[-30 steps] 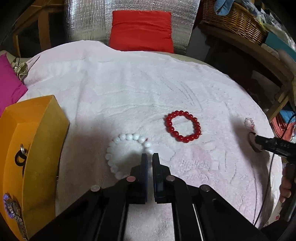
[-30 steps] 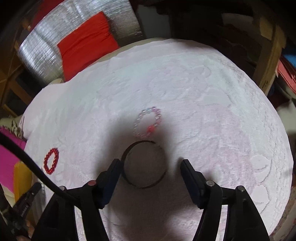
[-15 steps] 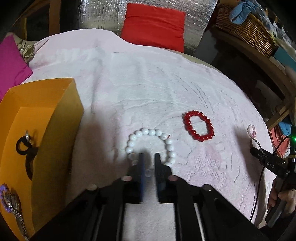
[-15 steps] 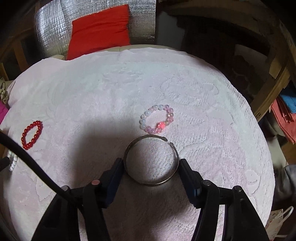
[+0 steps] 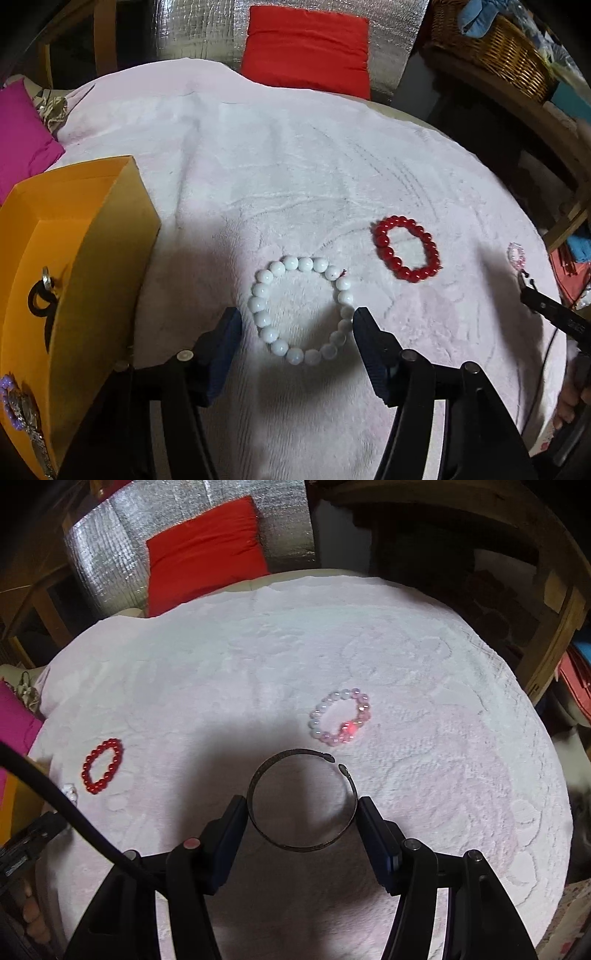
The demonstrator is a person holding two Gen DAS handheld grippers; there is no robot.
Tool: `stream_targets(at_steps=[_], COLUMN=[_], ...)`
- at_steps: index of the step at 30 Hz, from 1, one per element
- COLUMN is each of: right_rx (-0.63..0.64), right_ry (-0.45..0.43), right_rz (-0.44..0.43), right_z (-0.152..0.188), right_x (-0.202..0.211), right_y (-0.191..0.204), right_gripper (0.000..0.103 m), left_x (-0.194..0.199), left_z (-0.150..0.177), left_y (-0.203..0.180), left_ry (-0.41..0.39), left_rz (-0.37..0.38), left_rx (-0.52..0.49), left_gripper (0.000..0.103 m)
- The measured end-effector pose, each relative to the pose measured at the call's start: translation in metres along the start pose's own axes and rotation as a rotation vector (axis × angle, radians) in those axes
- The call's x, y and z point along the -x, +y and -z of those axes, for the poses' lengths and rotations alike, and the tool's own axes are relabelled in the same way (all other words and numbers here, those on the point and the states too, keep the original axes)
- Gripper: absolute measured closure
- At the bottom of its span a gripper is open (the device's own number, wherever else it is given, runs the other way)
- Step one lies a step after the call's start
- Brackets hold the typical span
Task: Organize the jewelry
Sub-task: 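Lift silver bangle in right tool while left tool lifts white bead bracelet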
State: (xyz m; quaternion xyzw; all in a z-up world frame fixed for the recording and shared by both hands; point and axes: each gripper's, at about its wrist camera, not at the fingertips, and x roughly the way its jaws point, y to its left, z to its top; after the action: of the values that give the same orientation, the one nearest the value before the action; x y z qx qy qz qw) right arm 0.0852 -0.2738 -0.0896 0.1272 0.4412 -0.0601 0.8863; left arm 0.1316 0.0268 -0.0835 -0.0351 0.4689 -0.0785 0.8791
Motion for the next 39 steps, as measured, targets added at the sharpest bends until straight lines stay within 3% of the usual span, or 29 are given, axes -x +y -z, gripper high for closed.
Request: stream_targets(at_steps=[4,9,17,31,39], right_rx=[0.003,-0.005,-0.004,0.035,0.055], right_ry=[-0.011,-0.017,-0.024,-0.027,-0.038], right_rz=[-0.018,-0.029,-0.044,-0.091,-0.098], right_z=[0.002,0.002,0.003,0.008,0.010], right_x=[0.003,0.005,0.007,0.011,0.013], right_y=[0.004,0.004,0.011,0.039,0.046], right_gripper=[0.040,0.040,0.040,0.040,0.040], left_x=[-0.005,-0.003,0.000,-0.003,0.018], left_z=[-0.001,0.000,-0.002,-0.002,-0.006], left_y=[-0.007,-0.016,-0.006,0.016,0.012], left_ry=[-0.015,-0.032,-0.037,-0.021,-0.095], left_rz=[-0.026,-0.044,-0.086,-0.015,-0.023], left_rx=[-0.019,-0.058,-0.046,-0.008,-0.012], left_gripper=[0.040,0.050,0.082,0.086,0.093])
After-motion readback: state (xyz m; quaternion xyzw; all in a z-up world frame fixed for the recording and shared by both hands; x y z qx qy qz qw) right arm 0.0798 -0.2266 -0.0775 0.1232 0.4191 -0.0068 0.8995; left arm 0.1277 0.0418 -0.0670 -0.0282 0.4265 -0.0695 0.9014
